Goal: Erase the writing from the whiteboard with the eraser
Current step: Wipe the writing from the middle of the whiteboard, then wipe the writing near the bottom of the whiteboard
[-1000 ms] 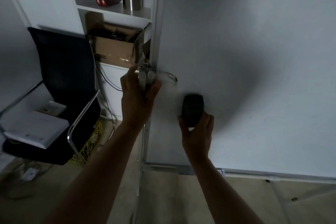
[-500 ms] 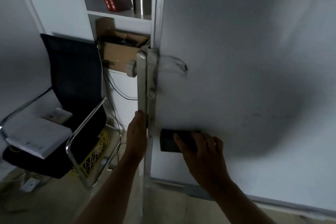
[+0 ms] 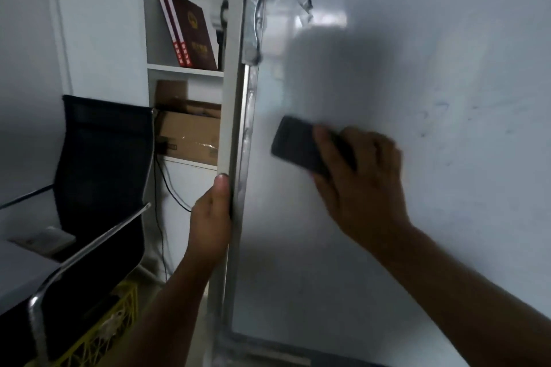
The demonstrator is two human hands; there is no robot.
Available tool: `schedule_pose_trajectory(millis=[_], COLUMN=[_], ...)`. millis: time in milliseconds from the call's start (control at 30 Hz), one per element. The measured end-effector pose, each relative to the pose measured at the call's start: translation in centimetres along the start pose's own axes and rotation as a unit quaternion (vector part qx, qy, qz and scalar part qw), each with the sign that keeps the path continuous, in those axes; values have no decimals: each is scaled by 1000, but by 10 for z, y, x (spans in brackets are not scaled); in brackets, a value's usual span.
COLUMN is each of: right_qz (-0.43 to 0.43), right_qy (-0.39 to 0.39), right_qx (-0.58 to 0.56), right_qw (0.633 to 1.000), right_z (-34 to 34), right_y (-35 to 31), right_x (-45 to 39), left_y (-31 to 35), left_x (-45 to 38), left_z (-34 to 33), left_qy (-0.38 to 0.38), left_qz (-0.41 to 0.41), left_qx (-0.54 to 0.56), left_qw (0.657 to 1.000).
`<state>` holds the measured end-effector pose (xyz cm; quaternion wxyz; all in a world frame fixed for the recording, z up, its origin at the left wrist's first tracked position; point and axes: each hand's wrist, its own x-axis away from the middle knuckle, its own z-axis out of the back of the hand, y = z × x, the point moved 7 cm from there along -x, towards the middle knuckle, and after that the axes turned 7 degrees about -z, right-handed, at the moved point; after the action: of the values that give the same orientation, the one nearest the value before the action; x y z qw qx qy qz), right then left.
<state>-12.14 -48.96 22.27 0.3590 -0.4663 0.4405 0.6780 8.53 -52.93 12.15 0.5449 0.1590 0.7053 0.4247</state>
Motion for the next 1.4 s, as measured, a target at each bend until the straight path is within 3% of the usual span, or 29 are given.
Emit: schedule_pose_trajectory(millis=[67, 100, 133, 233, 267, 300, 367, 400, 433, 500, 533, 567, 600, 667, 700, 767, 800, 867, 900, 933, 1000, 1033, 1100, 1133, 1233, 1267, 1333, 1367, 1400], right_qz=[200, 247, 218, -61, -55, 12, 229, 282, 261, 19, -78, -68, 44, 268, 242, 1, -19, 216, 278, 244, 18, -6, 197, 234, -27, -11, 244, 289, 223], right_qy=[-64, -77, -68, 20, 27, 26, -37, -49, -40, 17, 28, -4, -61, -130, -109, -8, 6, -73, -112, -109, -36, -23, -76, -97, -47, -64, -124, -140, -139], right_qx=[18, 28, 37, -4, 3, 12, 37, 49, 64, 21, -9, -26, -32, 37, 50, 13, 5, 29, 40, 18, -39, -27, 15, 31, -38, -37, 12, 31, 9], right_qw=[978, 965, 973, 998, 998, 1000, 972, 957, 962, 999, 997, 997, 997, 954, 963, 1000, 1000, 973, 953, 964, 998, 999, 977, 967, 998, 997, 962, 947, 965], right_z=[-17, -20, -20, -4, -5, -16, -32, -30, -30, -12, -8, -11, -21, -37, -37, -23, -21, -40, -42, -43, -31, -29, -42, -46, -40, -41, -54, -55, -54], right_y=[-44, -45, -34, 16, 12, -1, -36, -34, -22, 11, 20, 8, -15, -31, -19, 16, 9, -28, -32, -25, -3, -9, -43, -43, -15, -28, -62, -62, -52], right_x=[54, 62, 54, 29, 41, 63, 115, 120, 111, 82, 80, 87, 103, 139, 133, 119, 125, 168, 181, 177, 159, 160, 187, 193, 177, 184, 219, 224, 214], left_y=[-4, -7, -9, -11, -10, -9, -7, -6, -4, -3, -3, -5, -6, -10, -13, -12, -10, -5, -5, -3, -1, -2, -5, -4, -2, 0, 1, 1, 2], left_x=[9, 8, 9, 16, 18, 20, 23, 26, 29, 31, 32, 32, 33, 32, 31, 29, 30, 34, 35, 36, 36, 35, 36, 37, 38, 40, 42, 41, 43], left_z=[2, 3, 3, 2, 2, 1, 0, 0, 1, 0, 0, 0, 1, 1, 1, -2, -3, -3, -3, -3, -3, -3, -2, -2, -2, -2, 0, 1, 1], left_qy=[7, 15, 24, 41, 44, 44, 53, 63, 70, 71, 68, 66, 61, 50, 46, 36, 41, 54, 56, 60, 61, 63, 66, 70, 76, 77, 85, 87, 84], left_qz=[-19, -17, -18, -34, -37, -34, -27, -32, -40, -35, -23, -13, -3, 12, 19, 16, 6, -6, -11, -16, -19, -19, -13, -12, -10, -7, -12, -15, -17], left_qx=[-14, -28, -44, -36, -17, -8, 16, 30, 36, 37, 36, 31, 24, 20, 25, 40, 52, 56, 54, 56, 60, 60, 53, 54, 67, 69, 72, 74, 73], left_qw=[1000, 999, 999, 998, 998, 998, 998, 997, 996, 996, 997, 997, 998, 998, 998, 998, 998, 997, 997, 997, 996, 996, 996, 996, 995, 995, 994, 993, 994])
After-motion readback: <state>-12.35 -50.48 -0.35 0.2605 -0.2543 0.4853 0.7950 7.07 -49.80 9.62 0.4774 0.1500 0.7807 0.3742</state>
